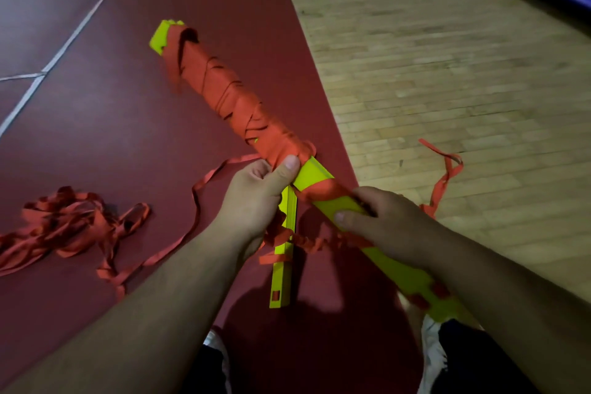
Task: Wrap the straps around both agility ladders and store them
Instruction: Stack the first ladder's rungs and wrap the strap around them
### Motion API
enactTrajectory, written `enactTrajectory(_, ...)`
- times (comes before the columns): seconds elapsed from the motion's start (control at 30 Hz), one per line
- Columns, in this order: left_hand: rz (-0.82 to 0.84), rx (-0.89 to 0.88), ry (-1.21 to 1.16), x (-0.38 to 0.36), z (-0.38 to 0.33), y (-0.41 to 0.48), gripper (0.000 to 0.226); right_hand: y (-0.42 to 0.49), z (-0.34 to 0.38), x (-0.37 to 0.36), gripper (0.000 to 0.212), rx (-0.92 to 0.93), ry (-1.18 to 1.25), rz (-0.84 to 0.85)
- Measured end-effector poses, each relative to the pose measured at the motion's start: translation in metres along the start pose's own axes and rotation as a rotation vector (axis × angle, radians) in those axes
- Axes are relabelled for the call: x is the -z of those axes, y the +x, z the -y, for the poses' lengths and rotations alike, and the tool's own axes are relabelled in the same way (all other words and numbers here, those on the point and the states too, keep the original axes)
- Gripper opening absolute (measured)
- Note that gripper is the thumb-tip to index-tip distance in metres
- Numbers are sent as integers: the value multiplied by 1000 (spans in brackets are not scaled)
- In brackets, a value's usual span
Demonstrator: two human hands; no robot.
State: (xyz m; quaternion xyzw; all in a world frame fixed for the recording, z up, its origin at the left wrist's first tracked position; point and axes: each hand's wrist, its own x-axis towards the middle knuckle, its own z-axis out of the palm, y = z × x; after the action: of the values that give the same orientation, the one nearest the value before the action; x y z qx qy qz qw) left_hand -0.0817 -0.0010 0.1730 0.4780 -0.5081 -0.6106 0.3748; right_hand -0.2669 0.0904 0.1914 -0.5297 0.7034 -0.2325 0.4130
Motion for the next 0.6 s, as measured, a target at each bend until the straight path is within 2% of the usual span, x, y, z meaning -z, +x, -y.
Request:
enactTrajectory(0.1,-6,34,-44,-8,0,-3,44,-3,2,-8,61,2,-271,-142)
enactTrajectory(0.13,10,27,-41,-8,-2,-4,45,-4,2,-9,61,4,-322,-176)
enactTrajectory(0.2,77,-39,5,-6,-5,-4,50,-4,2,-8,47,-1,-333,-222)
enactTrajectory(0.3,163,-169,155,6,-11,-1,62,-5,2,-2,28,0,-194,-205)
enactTrajectory(0.4,252,-216,165,11,-14,-2,41,-6,5,4,23,-19,-71,-123)
enactTrajectory(0.6,252,-62,-20,3,-13,-4,38,-8,7,3,32,-23,156,-45)
